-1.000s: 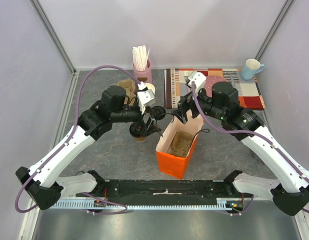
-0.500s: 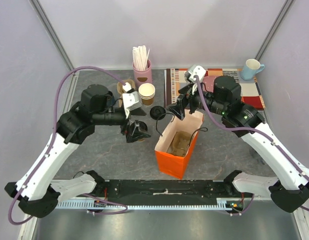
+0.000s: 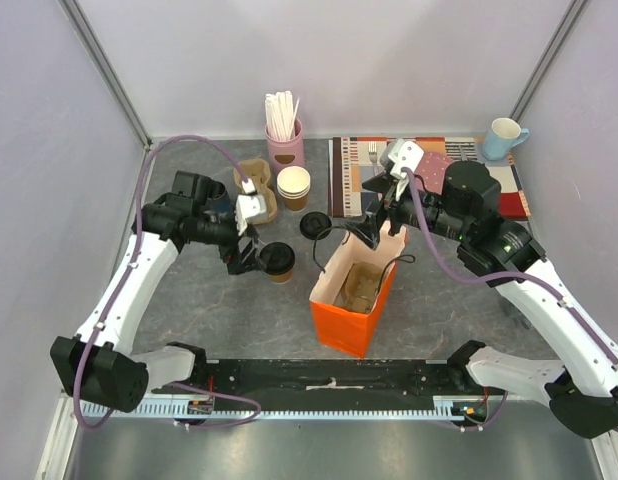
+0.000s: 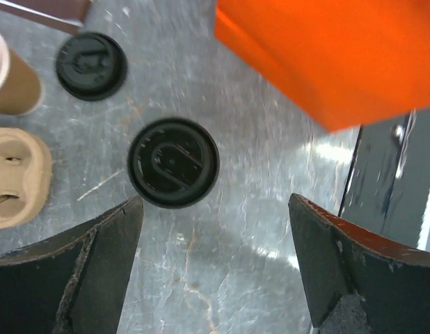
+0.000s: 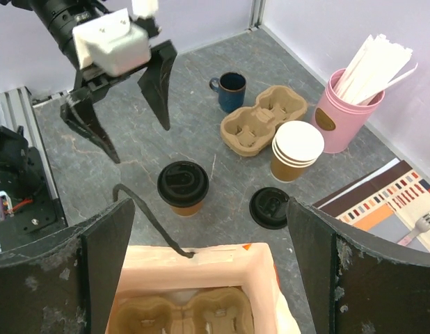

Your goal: Pack the takeout coffee

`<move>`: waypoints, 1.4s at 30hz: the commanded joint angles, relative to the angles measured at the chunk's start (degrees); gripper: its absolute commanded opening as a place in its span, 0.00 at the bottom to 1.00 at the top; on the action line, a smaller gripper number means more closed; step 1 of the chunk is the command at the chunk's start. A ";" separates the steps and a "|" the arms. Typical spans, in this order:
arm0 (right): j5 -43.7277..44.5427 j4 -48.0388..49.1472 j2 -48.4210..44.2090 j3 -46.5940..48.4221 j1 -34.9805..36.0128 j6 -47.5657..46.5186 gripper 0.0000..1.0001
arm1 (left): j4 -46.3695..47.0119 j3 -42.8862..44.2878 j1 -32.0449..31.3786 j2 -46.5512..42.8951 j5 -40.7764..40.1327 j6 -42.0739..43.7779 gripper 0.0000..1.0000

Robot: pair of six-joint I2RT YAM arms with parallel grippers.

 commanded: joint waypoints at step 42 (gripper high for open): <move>-3.12 -8.36 9.16 6.86 -12.08 -7.44 0.98 | -4.83 -1.75 -8.10 19.53 -4.05 43.82 0.40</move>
